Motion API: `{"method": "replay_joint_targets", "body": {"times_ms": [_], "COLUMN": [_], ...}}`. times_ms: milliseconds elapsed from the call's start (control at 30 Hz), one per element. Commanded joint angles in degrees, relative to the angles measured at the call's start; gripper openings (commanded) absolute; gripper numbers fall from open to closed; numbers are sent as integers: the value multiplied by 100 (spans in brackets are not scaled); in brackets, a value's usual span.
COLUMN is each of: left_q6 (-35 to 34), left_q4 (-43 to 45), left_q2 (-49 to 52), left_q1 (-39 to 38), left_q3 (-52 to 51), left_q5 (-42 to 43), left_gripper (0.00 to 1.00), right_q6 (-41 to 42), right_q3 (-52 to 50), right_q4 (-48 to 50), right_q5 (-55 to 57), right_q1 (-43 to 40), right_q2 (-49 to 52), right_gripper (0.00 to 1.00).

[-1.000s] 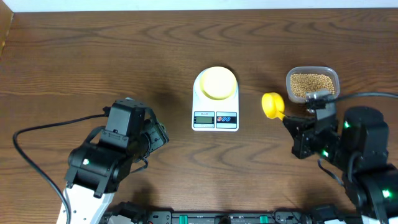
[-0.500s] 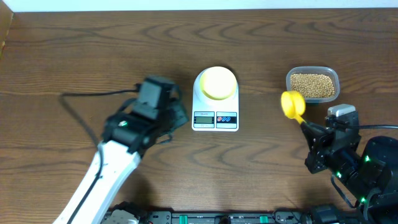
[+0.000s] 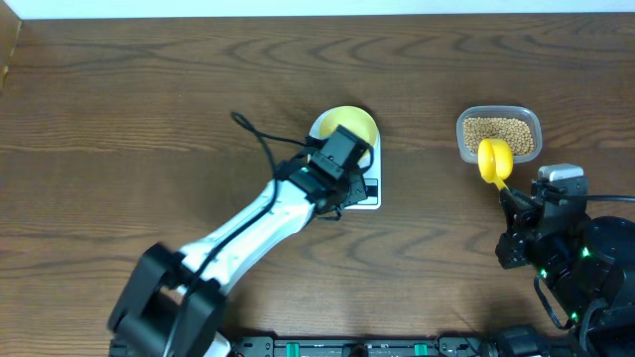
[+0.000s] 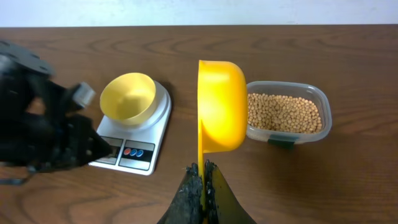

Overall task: Scoop item into bowl and weigh 50g on scale
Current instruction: 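Move the left gripper over the bowl on the scale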

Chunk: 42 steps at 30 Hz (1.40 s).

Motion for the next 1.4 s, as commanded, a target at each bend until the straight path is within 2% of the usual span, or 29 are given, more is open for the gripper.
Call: {"method": "replay_joint_targets", "body": {"times_ms": [0, 367, 1367], "left_q6": [-101, -98, -164], "left_q4": [155, 673, 1019], "left_q2": [321, 787, 817], "left_q1": [-15, -15, -15], "left_q3": [85, 59, -221], "left_q5": [-295, -334, -481], "left_gripper": [7, 7, 7], "right_q6": [-26, -26, -24], "right_q3": [85, 85, 85], "right_q4": [11, 28, 46], "right_q5": [105, 105, 101], "right_q1": [-28, -28, -28], "right_q2": [-13, -11, -11], "right_gripper": [1, 1, 1]}}
